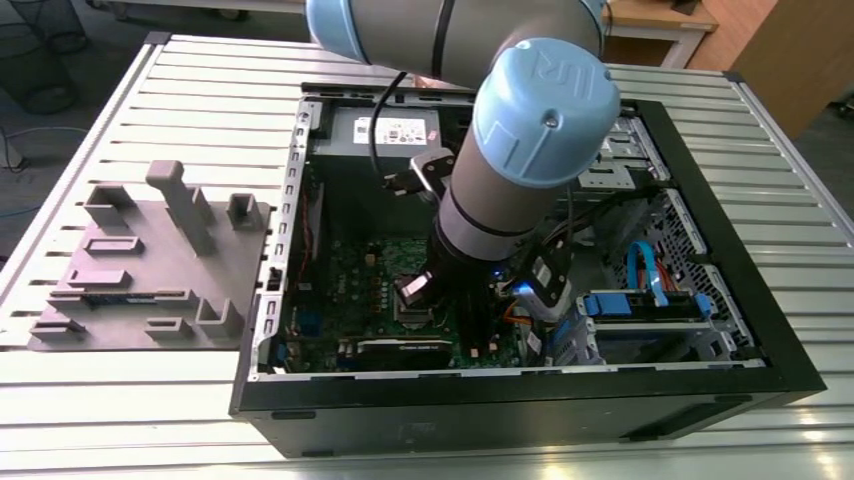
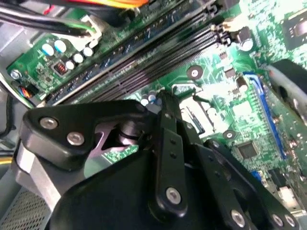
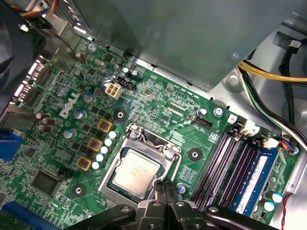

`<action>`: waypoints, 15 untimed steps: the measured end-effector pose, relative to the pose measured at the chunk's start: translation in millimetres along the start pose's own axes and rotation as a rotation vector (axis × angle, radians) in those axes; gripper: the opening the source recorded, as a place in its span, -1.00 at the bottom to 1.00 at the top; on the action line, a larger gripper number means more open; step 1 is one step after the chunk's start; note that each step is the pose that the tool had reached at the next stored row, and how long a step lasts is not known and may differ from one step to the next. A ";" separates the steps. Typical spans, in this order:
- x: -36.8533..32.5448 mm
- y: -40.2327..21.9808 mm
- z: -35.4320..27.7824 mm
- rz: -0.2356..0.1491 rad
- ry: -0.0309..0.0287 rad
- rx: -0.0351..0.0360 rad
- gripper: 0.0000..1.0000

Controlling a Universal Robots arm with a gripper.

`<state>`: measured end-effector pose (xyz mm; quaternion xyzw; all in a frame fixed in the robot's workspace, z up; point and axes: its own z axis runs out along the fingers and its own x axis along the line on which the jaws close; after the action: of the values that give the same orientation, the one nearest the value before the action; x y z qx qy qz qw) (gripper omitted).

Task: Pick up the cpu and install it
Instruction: 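Install the first cpu locking lever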

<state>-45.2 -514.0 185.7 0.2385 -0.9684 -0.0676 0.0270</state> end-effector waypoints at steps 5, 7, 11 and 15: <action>-0.5 2.6 -14.5 0.000 -0.0023 -0.0037 -0.77; -0.4 3.5 -21.1 0.000 -0.0023 -0.0033 -0.77; 0.2 2.6 -21.5 0.000 -0.0019 -0.0031 -0.77; 2.4 -1.6 -22.1 0.002 -0.0015 -0.0016 -0.77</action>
<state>-44.7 -519.0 207.4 0.2372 -0.9687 -0.0685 0.0265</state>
